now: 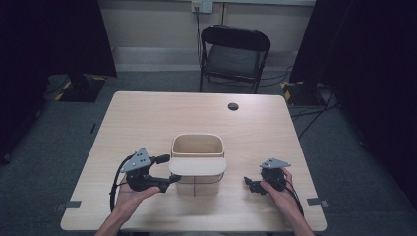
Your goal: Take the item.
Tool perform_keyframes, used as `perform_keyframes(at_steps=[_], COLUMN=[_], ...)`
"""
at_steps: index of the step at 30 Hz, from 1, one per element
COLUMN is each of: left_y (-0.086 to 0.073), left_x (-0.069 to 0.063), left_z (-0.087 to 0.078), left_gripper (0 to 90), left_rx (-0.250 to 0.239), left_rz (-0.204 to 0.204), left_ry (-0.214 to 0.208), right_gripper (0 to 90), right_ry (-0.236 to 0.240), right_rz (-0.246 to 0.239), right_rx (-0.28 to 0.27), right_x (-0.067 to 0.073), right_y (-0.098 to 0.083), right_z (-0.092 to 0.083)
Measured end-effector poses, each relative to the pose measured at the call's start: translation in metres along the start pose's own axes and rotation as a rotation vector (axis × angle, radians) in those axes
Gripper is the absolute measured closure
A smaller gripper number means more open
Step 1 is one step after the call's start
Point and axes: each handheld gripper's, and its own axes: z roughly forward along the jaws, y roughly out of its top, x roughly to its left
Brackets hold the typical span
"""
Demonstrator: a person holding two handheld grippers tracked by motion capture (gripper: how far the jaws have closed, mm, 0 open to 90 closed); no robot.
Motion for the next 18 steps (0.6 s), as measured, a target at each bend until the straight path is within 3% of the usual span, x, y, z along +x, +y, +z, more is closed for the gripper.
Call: perform_keyframes(at_steps=[18], left_y=[0.0063], left_x=[-0.0045], left_z=[-0.0028], left_gripper=[20.3], left_rx=[-0.012], left_rz=[0.012], left_ry=[0.0], right_gripper=[12.5], right_ry=[0.0], right_rz=[0.0], right_rx=[0.0], right_x=[-0.0001], right_y=[0.0], right_z=[0.0001])
